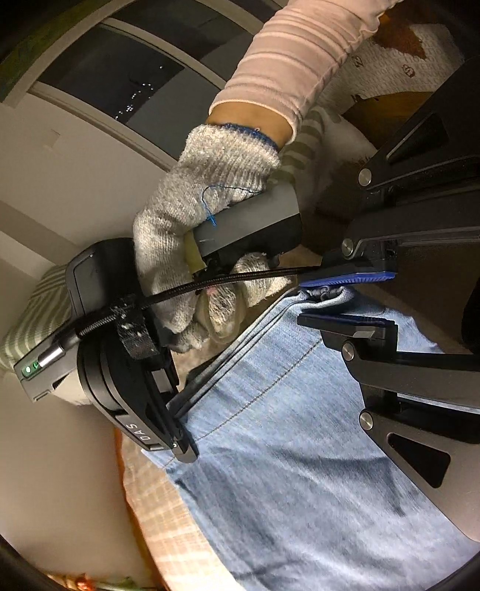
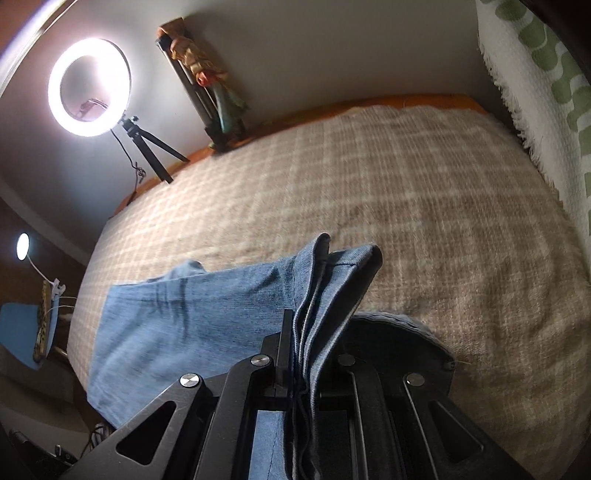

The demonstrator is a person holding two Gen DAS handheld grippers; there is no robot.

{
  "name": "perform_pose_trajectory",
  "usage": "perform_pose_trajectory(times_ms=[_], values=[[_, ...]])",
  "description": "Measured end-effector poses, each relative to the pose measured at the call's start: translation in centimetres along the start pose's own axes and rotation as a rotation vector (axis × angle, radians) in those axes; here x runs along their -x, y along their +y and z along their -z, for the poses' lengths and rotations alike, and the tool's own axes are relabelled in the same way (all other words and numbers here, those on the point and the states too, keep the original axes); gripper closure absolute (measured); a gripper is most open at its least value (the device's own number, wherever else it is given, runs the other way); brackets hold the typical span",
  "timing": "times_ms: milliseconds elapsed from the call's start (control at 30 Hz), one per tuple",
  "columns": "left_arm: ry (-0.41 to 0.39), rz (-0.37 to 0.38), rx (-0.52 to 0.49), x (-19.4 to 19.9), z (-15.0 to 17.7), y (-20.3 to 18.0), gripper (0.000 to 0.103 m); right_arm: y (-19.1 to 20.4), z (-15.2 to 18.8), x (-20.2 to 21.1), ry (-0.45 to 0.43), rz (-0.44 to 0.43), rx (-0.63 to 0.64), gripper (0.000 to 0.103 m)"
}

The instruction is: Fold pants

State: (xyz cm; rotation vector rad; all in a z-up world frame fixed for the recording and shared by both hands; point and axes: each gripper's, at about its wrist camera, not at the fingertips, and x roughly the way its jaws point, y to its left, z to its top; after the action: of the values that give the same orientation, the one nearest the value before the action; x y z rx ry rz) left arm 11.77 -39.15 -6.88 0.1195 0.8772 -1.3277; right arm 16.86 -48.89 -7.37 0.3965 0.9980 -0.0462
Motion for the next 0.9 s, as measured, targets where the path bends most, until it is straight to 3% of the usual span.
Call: perform_pose_trajectory(times_ms=[133,167,200,267,433,500,700,900], values=[[0.032,0.000,0.005,-0.2,0.0,-0.4,0.085,-0.7,0.3,-0.8,0.012,0.024,0.004,0.095],[0.040,-0.006,0.002,-0.4,0.2,-0.5,0.076,-0.8,0.3,-0.8,0.012,0.045,0.010,0.094],[0.047,-0.016,0.001,-0.2,0.3,-0.5,0.070,-1.0,0.3,-0.7,0.013,0.041,0.011,0.090],[0.048,-0.021,0.009,0.2,0.5,-0.4,0.056,-1.2,0.3,0.0,-0.001,0.081,0.004,0.069],[0.021,-0.035,0.052,2.8,0.8,0.7,0.055,-0.2,0.7,2.8,-0.093,0.168,0.045,0.068],[-0.001,-0.054,0.056,4.7,0.7,1.4,0.055,1.1,1.1,3.8,-0.133,0.161,0.084,0.068],[-0.081,-0.220,0.051,12.2,3.2,3.4,0.055,5.7,2.3,2.5,-0.132,0.139,0.224,0.068],[-0.128,-0.444,0.169,21.3,8.3,8.7,0.055,9.2,3.2,-0.9,-0.094,0.116,0.287,0.068]])
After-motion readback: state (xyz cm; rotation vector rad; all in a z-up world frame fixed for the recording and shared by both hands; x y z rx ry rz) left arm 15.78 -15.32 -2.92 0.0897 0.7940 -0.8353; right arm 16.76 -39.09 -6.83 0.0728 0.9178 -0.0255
